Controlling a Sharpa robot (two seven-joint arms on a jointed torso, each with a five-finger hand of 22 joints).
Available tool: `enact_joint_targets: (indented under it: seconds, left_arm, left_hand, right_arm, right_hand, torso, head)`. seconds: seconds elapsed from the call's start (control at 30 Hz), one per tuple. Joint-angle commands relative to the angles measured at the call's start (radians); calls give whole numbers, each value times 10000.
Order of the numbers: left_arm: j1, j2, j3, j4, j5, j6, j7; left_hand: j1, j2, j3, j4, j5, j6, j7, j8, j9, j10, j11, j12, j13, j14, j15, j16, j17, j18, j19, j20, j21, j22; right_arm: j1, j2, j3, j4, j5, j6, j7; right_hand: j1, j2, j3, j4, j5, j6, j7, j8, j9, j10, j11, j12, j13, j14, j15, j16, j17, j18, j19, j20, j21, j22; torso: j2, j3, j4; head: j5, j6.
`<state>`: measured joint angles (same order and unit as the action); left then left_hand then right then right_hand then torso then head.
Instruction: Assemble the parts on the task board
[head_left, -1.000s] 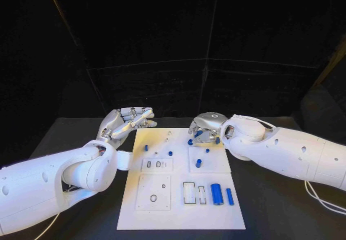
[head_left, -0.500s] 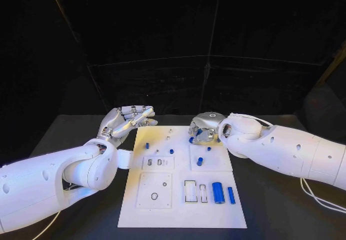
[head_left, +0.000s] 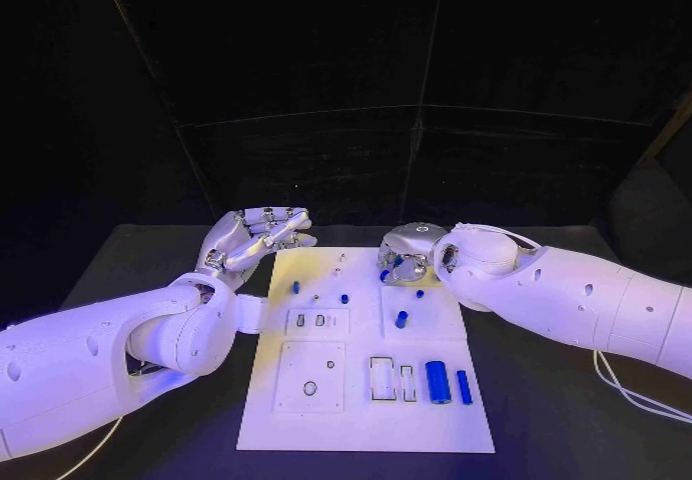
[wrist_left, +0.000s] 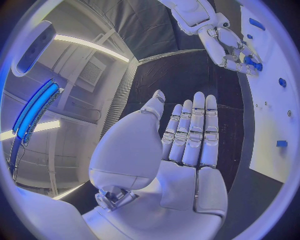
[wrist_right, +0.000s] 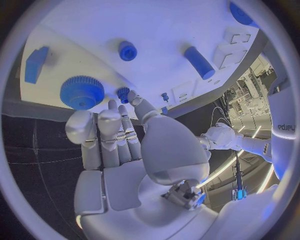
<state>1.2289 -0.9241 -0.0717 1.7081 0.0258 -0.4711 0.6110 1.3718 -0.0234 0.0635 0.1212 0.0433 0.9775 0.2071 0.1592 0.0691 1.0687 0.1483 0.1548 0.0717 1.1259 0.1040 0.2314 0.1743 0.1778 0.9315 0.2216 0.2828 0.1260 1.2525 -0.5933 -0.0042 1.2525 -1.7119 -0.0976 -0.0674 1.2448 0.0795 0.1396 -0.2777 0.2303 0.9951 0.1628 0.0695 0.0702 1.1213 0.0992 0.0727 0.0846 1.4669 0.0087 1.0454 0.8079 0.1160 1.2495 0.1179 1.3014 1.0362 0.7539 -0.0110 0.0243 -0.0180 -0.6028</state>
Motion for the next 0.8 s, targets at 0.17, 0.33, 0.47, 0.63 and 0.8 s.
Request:
enact_joint_targets:
  seconds: [0.17, 0.33, 0.47, 0.63, 0.8]
  left_arm:
    - [33, -32, 8, 29, -75, 84, 21]
    - [36, -30, 8, 19, -75, 90, 11]
    - [38, -26, 8, 16, -75, 92, 2]
    - [43, -28, 8, 11, -75, 92, -7]
    - [50, -34, 8, 8, -75, 88, -19]
  left_hand:
    - [103, 31, 28, -75, 47, 37, 1, -73, -13, 64, 39, -66, -17, 46, 25, -44, 21, 54, 78, -8, -38, -20]
    - [103, 31, 28, -75, 47, 37, 1, -73, -13, 64, 39, -66, -17, 46, 25, -44, 21, 54, 78, -8, -38, -20]
    - [103, 31, 28, -75, 47, 37, 1, -73, -13, 64, 39, -66, -17, 46, 25, -44, 21, 54, 78, -8, -38, -20]
    - [106, 46, 34, -83, 47, 36, 8, -83, -16, 60, 45, -82, -21, 48, 27, -53, 26, 53, 82, -7, -44, -25]
    - [108, 53, 36, -89, 48, 35, 12, -88, -17, 59, 47, -90, -22, 49, 28, -58, 28, 53, 84, -7, -47, -28]
  right_arm:
    - [24, 19, 4, -12, -69, 180, 85]
    - [23, 50, 4, -35, -69, 181, 127]
    - [23, 81, 4, -61, -69, 231, 147]
    - [22, 129, 3, -115, -69, 305, 166]
    - [21, 173, 1, -178, -69, 345, 159]
  right_hand:
    - [64, 179, 314, -25, -161, 228, 7, 53, 27, 204, -26, 79, 1, 123, -2, 350, 314, -171, 160, -4, 231, 307]
    - [120, 279, 631, -39, -368, 419, -15, 93, 43, 370, -63, 101, -10, 152, -24, 663, 622, -220, 294, -21, 429, 615]
    - [137, 313, 829, -36, -475, 564, -54, 129, 57, 486, -101, 113, -16, 161, -49, 834, 784, -252, 383, -38, 553, 814]
    - [130, 282, 959, -34, -548, 611, -57, 120, 53, 532, -112, 97, -30, 158, -54, 930, 861, -265, 408, -48, 613, 899]
    - [129, 236, 1050, -43, -577, 632, -55, 106, 48, 550, -112, 77, -43, 149, -55, 980, 888, -270, 410, -51, 644, 936]
  torso:
    - [24, -4, -7]
    - [29, -10, -9]
    - [31, -8, -6]
    - [39, -6, -2]
    - [46, -7, -1]
  head:
    - [23, -36]
    - [11, -50]
    - [14, -60]
    - [9, -86]
    - [6, -86]
